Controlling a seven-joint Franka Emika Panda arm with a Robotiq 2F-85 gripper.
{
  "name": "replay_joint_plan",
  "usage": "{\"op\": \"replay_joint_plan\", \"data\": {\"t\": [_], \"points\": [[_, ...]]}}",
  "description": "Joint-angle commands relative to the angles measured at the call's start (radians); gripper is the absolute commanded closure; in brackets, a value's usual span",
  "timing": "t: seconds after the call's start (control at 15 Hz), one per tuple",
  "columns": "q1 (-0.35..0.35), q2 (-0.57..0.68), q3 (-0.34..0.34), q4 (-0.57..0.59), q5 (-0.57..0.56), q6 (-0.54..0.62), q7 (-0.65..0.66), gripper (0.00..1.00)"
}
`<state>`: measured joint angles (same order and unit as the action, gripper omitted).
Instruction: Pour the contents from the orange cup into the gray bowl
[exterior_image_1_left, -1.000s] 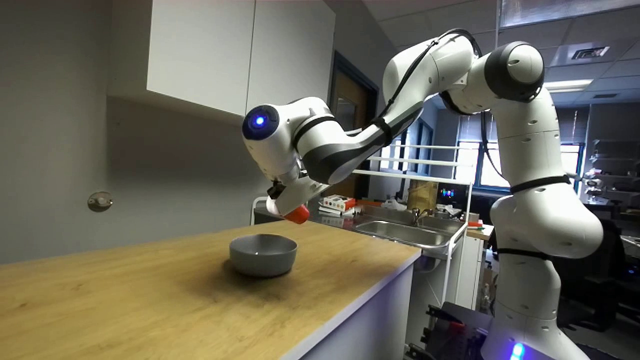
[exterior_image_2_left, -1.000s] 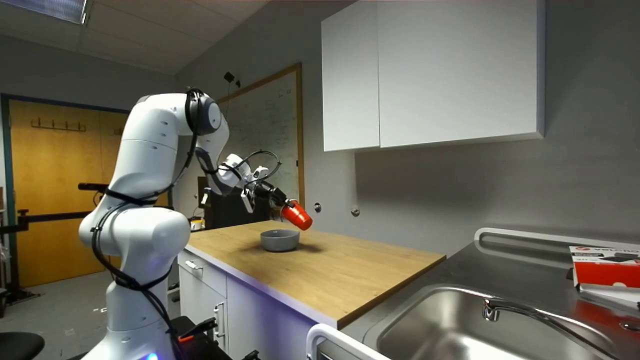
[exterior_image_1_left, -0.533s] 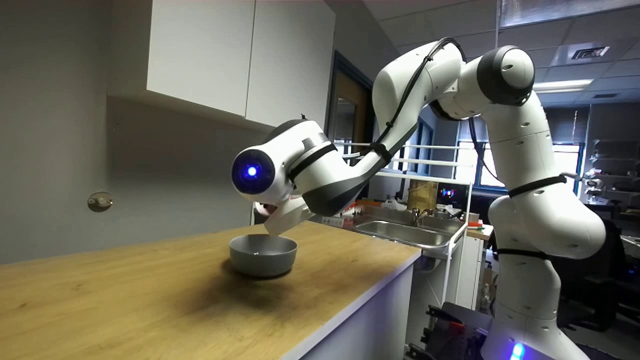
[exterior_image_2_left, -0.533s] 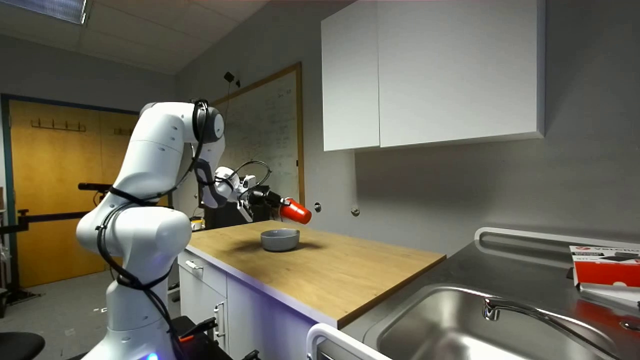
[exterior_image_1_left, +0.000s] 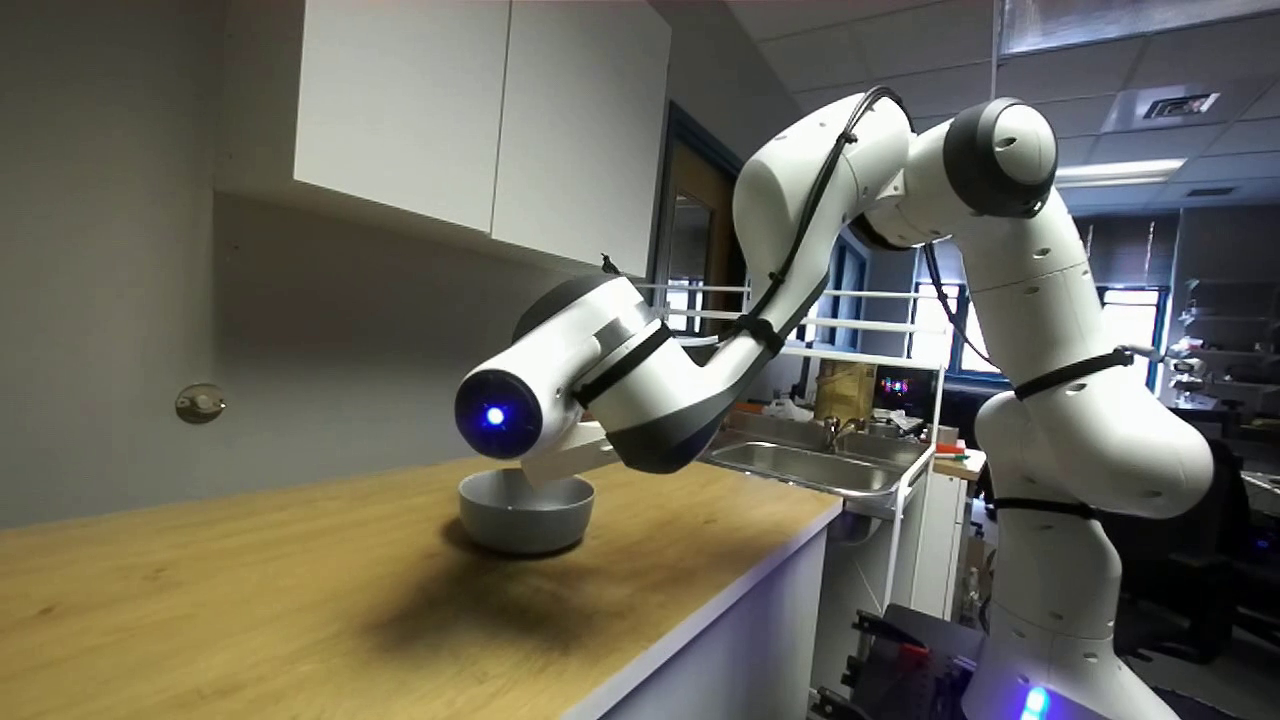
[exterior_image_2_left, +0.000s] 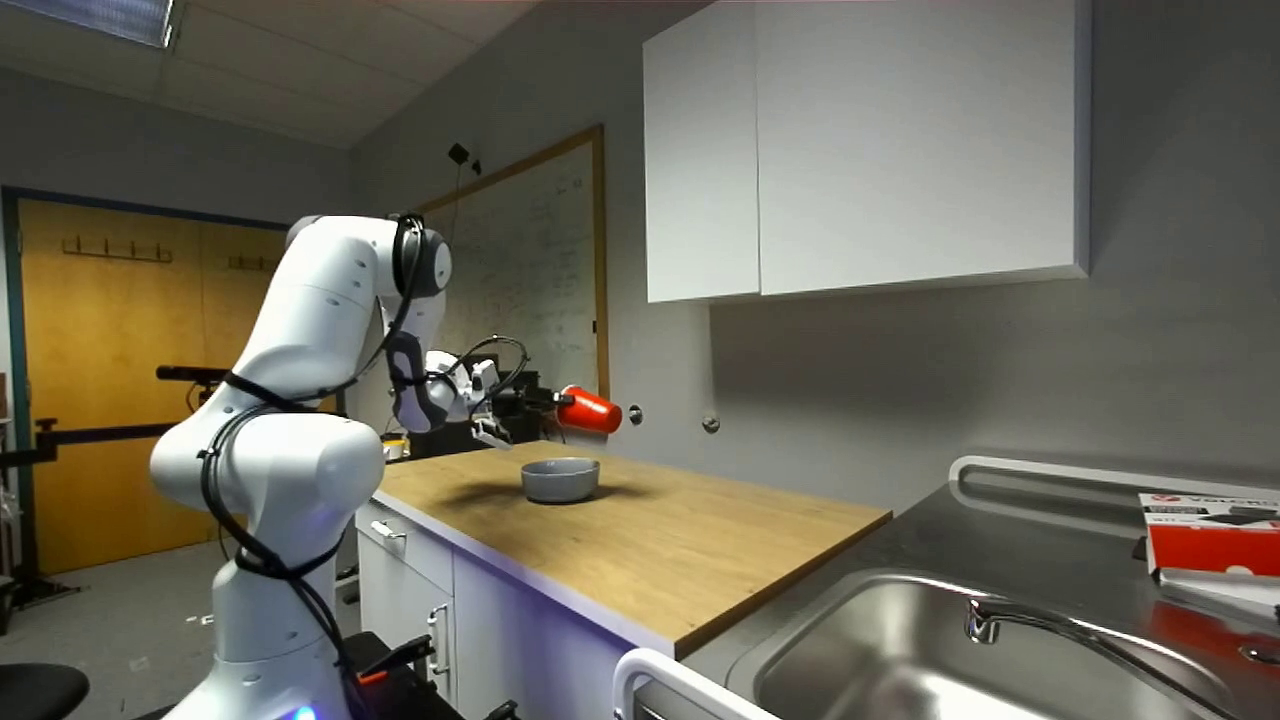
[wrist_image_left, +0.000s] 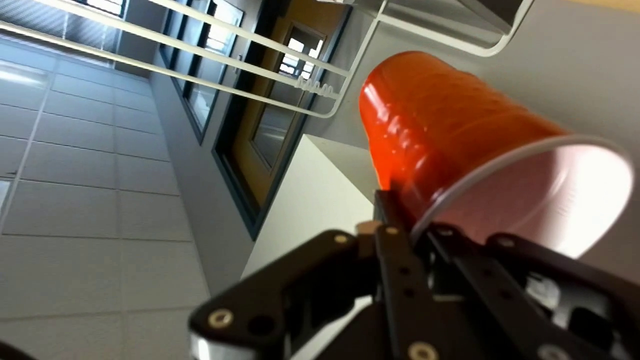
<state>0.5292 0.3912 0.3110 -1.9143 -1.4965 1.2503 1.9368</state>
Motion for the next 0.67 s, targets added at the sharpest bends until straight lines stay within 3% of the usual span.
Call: {"op": "replay_joint_plan", "data": {"t": [0.0, 0.2, 0.6], "points": [[-0.002, 0.018, 0.02, 0.013, -0.015, -0.081, 0.071, 0.95], [0.002, 0.028, 0.024, 0.014, -0.029, -0.136, 0.121, 0.94], [0.009, 0.009, 0.028, -0.072, -0.163, -0.228, 0.186, 0.94]]}}
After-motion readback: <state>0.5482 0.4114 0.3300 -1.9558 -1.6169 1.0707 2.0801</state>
